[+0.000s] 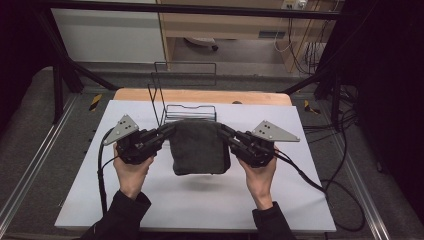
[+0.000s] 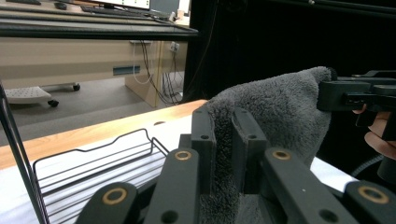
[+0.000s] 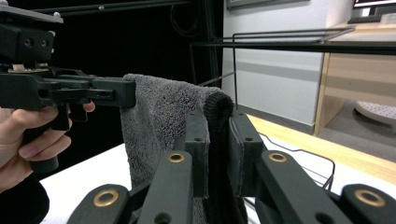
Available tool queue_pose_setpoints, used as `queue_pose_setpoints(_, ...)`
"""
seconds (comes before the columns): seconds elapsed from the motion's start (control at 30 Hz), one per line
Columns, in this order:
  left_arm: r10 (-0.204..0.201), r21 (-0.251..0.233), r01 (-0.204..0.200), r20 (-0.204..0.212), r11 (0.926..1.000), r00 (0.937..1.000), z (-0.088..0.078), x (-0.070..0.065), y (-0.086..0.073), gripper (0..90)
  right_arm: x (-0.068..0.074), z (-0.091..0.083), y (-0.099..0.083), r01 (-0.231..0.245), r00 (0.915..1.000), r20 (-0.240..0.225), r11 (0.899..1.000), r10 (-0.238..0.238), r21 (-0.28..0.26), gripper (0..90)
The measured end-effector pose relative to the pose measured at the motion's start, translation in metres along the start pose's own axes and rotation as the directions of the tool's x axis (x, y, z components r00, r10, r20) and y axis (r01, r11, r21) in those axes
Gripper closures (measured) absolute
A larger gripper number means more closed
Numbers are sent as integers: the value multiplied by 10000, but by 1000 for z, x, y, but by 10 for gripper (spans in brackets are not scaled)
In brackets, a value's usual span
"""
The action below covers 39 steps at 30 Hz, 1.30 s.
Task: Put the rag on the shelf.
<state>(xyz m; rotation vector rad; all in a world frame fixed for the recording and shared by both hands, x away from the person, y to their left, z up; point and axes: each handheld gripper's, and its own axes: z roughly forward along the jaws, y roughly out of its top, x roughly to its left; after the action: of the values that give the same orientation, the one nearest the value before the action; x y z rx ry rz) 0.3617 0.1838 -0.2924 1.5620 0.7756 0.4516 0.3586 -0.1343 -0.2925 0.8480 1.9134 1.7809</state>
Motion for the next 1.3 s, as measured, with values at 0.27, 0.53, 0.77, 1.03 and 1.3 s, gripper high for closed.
queue_pose_setpoints(0.27,-53,-408,49,-102,9992,9999,1,4,14,804,1,6,11,76,9999,137,9994,-71,-341,804)
queue_pose_setpoints(0.53,20,-940,-46,-280,9956,9996,1,5,32,805,4,13,31,442,9979,516,9960,-403,-776,804)
queue_pose_setpoints(0.77,14,-1353,-74,-446,9908,9990,0,8,47,805,6,20,48,636,9962,654,9928,-571,-1017,806)
queue_pose_setpoints(1.03,-203,-1801,96,-575,9836,9981,-1,16,63,805,7,32,65,679,9960,659,9891,-597,-1307,806)
queue_pose_setpoints(1.3,-413,-2396,255,-613,9705,9973,-1,22,85,805,5,43,90,845,9937,865,9822,-707,-1678,806)
